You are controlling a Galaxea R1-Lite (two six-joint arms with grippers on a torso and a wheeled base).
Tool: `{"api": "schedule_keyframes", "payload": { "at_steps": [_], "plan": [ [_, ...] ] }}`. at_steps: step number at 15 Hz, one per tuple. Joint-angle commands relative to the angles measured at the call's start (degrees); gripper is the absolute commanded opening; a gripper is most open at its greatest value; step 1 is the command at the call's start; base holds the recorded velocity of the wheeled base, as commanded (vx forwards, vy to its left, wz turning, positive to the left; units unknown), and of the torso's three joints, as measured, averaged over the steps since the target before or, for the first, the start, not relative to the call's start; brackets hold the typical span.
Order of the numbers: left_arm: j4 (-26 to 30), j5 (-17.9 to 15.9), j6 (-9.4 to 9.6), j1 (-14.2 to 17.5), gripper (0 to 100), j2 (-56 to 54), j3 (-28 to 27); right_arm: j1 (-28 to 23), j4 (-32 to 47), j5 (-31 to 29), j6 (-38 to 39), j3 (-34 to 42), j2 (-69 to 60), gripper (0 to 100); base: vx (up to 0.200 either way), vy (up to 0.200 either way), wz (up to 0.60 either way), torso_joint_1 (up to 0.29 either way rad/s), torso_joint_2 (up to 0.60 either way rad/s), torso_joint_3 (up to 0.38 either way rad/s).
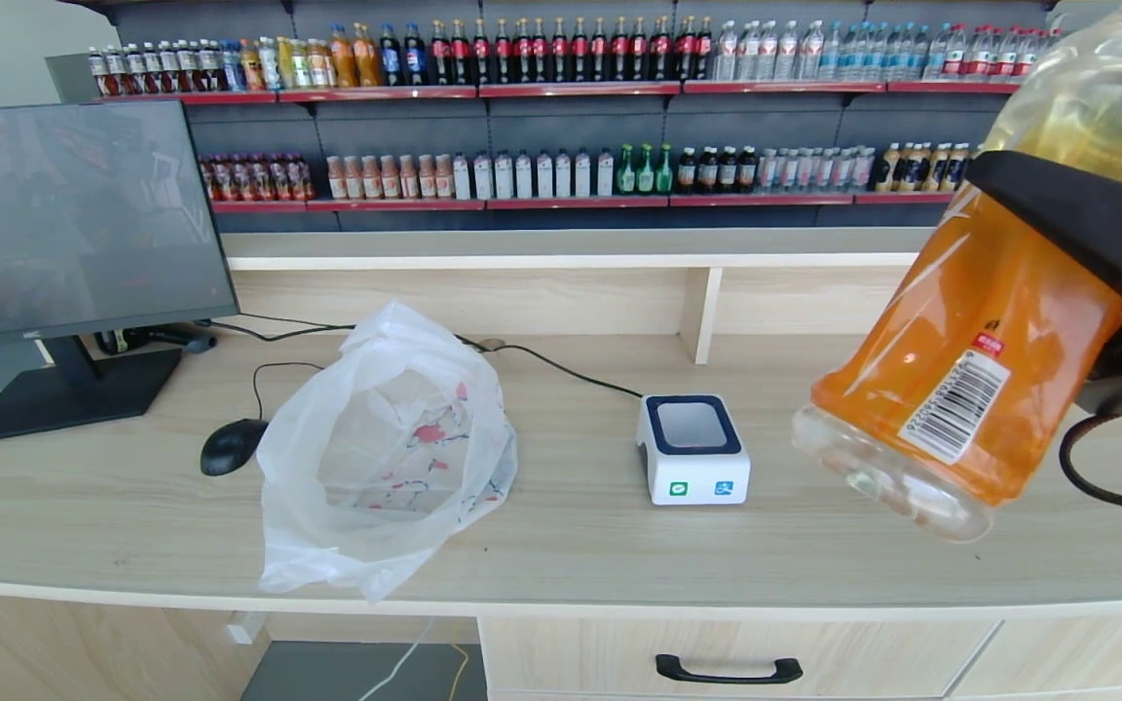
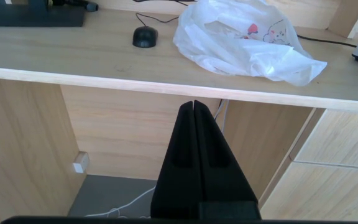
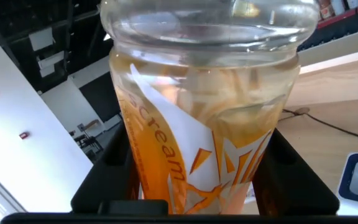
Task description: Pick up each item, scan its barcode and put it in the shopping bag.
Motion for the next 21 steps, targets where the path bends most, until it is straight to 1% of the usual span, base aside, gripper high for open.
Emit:
{"api": "schedule_keyframes", "payload": {
  "at_steps": [1,11,13,15,18,20,21],
  "plan": [
    [-0.01,0.00,-0.01,0.00,0,-0.02,0.01,0.50,-0.09,-0.01,0.34,-0.53,-0.10,0,0.000,0.000,0.00,0.000,0.00,0.000],
    [-0.01,0.00,-0.01,0.00,0,-0.02,0.01,1.99,-0.09,0.08,1.48,-0.88,-0.28,0,0.000,0.000,0.00,0.000,0.00,0.000],
    [-0.01,0.00,-0.01,0.00,0,-0.02,0.01,3.66,-0.17,-0.19,2.36,-0.88,1.30,0,0.000,0.000,0.00,0.000,0.00,0.000],
    [-0.01,0.00,-0.01,0.00,0,-0.02,0.01,4.28,-2.55,-0.19,2.71,-0.35,2.27,0,0.000,0.000,0.00,0.000,0.00,0.000],
    [-0.01,0.00,-0.01,0.00,0,-0.02,0.01,5.86,-3.34,-0.10,3.68,0.00,3.06,0,0.000,0.000,0.00,0.000,0.00,0.000],
    [-0.01,0.00,-0.01,0.00,0,-0.02,0.01,7.00,-6.59,-0.10,3.77,0.70,4.73,0,0.000,0.000,0.00,0.000,0.00,0.000],
    [-0.01,0.00,-0.01,0.00,0,-0.02,0.01,7.44,-10.02,-0.10,3.77,0.70,6.93,0,0.000,0.000,0.00,0.000,0.00,0.000]
  ]
}}
